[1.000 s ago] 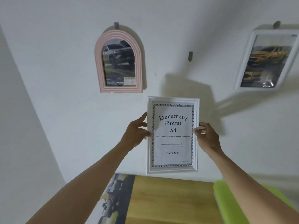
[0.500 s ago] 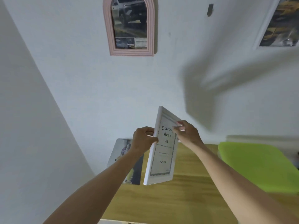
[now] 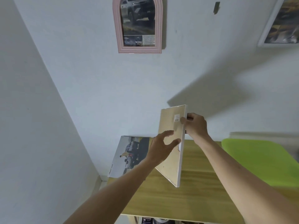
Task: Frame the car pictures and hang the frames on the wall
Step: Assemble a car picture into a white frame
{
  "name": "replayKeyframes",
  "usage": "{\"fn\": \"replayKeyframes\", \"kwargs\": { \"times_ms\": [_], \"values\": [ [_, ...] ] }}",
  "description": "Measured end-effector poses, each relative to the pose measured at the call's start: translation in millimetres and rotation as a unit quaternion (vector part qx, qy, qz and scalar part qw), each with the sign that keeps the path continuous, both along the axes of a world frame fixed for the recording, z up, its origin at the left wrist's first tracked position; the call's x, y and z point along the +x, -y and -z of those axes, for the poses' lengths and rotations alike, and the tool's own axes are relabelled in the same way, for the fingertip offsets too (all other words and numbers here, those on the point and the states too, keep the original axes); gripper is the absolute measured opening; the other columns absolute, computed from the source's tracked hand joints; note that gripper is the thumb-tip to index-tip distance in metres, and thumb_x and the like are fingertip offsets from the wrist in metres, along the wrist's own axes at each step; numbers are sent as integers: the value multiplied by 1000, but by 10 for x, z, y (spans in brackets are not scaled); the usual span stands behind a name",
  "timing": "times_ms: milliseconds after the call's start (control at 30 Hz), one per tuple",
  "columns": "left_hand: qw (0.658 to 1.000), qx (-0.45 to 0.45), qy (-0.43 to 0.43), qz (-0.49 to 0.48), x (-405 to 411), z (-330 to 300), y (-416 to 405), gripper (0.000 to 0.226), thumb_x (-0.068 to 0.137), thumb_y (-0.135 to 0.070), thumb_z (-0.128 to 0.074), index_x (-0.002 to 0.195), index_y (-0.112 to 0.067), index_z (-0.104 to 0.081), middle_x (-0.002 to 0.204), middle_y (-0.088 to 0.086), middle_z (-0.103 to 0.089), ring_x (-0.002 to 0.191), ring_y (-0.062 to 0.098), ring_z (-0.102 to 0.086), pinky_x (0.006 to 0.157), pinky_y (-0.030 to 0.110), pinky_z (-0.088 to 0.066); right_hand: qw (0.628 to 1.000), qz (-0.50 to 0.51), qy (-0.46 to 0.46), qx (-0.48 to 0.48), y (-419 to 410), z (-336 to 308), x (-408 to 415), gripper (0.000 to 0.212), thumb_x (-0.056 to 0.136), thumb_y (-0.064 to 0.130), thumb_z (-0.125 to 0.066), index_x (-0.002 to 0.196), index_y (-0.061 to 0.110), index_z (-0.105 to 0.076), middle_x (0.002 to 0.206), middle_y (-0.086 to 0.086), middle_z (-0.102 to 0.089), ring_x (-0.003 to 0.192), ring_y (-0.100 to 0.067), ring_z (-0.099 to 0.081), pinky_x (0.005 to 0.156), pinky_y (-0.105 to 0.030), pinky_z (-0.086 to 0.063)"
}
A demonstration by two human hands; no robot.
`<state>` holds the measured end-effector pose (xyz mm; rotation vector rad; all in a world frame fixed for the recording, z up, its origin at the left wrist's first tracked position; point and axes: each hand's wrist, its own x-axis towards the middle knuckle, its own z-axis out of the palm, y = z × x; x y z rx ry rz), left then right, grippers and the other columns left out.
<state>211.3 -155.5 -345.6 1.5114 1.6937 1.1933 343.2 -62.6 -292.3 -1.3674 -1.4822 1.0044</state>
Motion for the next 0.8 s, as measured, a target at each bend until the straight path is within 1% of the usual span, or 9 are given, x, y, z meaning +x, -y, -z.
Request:
{"fn": "replayKeyframes", "kwargs": {
  "times_ms": [133,267,333,433,533,600,667,733,800],
  "values": [
    [993,-75,-45,-82,-293,247,-151,60,94,-42,-57,146,-21,-37,148,1,-42,137,20,-38,113,42,-33,992,-53,-94,-64,53,124,263,19,85,7,-63,97,14,-77,88,-6,-75,67,-19,-70,63,-34,-61],
    [974,-190,-44,-116,-658,477,-284,65,96,-37,-55,151,-12,-29,154,8,-34,140,27,-35,114,43,-31,983,-80,-113,-122,-19,331,447,19,85,5,-63,91,15,-78,89,-9,-76,73,-23,-71,69,-37,-59],
    [969,-227,-34,-88,-781,579,-318,62,96,-37,-56,148,-9,-35,148,9,-44,134,27,-44,110,40,-37,978,-92,-115,-149,-106,458,503,20,86,5,-62,96,13,-77,93,-10,-77,81,-24,-72,71,-38,-57],
    [955,-279,84,-54,-815,714,-285,43,96,-24,-59,136,-11,-52,131,6,-58,115,23,-58,102,38,-46,970,-108,-116,-186,-269,646,556,22,87,5,-61,104,9,-75,100,-11,-77,90,-27,-71,74,-39,-55],
    [944,-298,124,-66,-849,827,-320,39,92,-4,-62,130,-11,-58,112,7,-67,91,17,-66,74,28,-56,966,-102,-114,-207,-453,875,587,22,89,7,-62,107,10,-75,100,-10,-77,88,-26,-71,73,-37,-55],
    [937,-304,142,-95,-866,913,-367,36,89,-1,-66,123,-9,-61,103,7,-69,81,15,-67,57,23,-55,967,-94,-101,-215,-540,1079,597,20,93,12,-62,109,12,-74,100,-7,-77,86,-25,-73,74,-36,-56],
    [929,-313,153,-128,-864,1002,-408,27,87,-4,-70,113,-8,-64,92,5,-68,76,14,-65,55,22,-53,971,-93,-60,-210,-615,1328,585,17,96,20,-61,108,22,-74,100,-3,-77,93,-27,-73,84,-42,-58],
    [919,-326,156,-155,-849,1099,-489,20,86,-6,-72,104,-10,-64,88,4,-66,75,14,-64,57,24,-54,971,-121,23,-206,-696,1570,549,20,94,28,-61,111,36,-69,100,-1,-76,98,-28,-71,92,-45,-55],
    [912,-339,155,-173,-847,1223,-545,18,85,-3,-72,100,-10,-64,91,8,-67,76,18,-65,59,29,-57,956,-164,104,-219,-683,1757,491,42,91,30,-60,131,41,-55,109,1,-72,100,-23,-67,91,-38,-54]
  ]
}}
